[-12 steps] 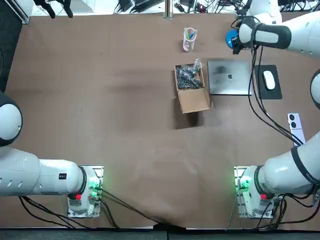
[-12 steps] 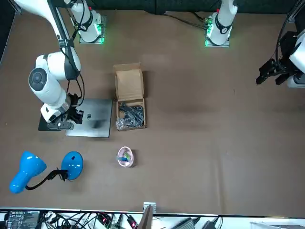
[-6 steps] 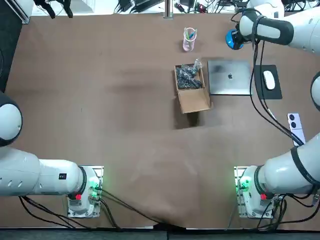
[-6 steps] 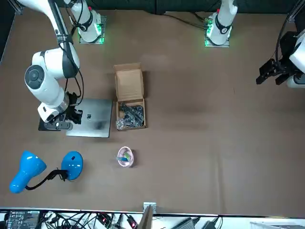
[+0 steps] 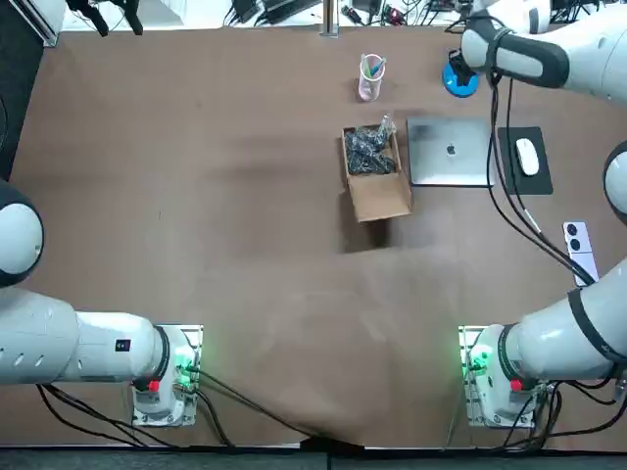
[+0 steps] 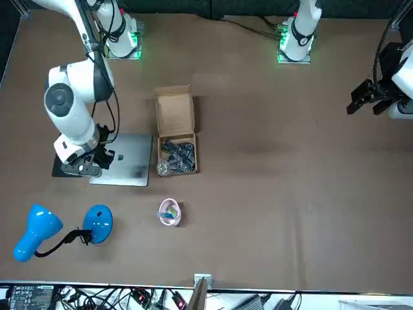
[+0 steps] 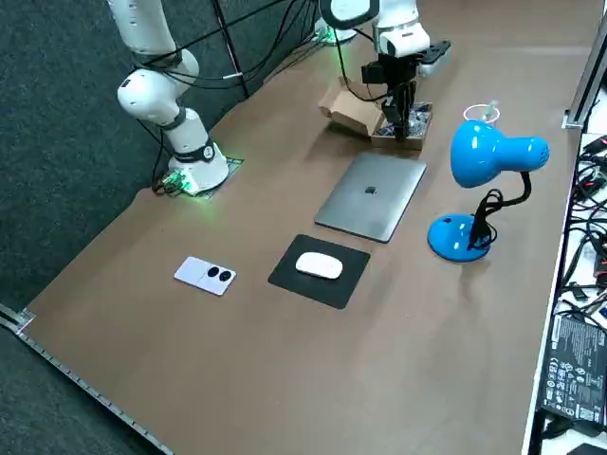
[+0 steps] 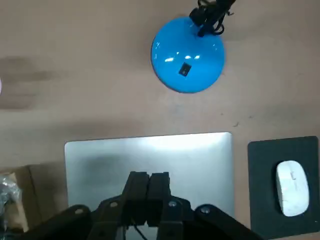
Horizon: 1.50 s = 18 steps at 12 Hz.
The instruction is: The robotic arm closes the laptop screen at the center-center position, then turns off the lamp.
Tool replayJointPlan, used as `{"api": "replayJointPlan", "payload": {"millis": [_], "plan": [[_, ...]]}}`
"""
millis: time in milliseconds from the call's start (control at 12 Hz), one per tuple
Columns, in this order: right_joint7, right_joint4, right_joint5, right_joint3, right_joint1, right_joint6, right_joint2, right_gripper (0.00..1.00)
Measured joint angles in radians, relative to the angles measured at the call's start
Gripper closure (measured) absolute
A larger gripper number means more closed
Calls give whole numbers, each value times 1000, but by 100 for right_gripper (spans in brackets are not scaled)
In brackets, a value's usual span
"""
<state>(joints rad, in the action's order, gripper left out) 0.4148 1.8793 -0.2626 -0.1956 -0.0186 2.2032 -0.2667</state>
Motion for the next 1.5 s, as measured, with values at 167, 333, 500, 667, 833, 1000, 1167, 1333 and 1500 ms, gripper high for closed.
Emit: {"api": "replayJointPlan", "payload": {"millis": [167,333,500,667,833,1000,1167,1333,1500], "plan": [[67,-11,-63,-1,-25,-8,-5,98],[97,-32,-92,0,-35,-23,-14,98],[174,-70,-138,0,-44,-36,-39,98],[293,-84,-220,0,-56,-36,-54,98],[414,-87,-307,-1,-76,-35,-72,98],[504,-88,-368,-1,-91,-13,-87,98],[562,-89,-432,0,-94,20,-97,98],[619,-90,-503,0,-93,51,-108,98],[672,-90,-558,1,-93,69,-124,98]]}}
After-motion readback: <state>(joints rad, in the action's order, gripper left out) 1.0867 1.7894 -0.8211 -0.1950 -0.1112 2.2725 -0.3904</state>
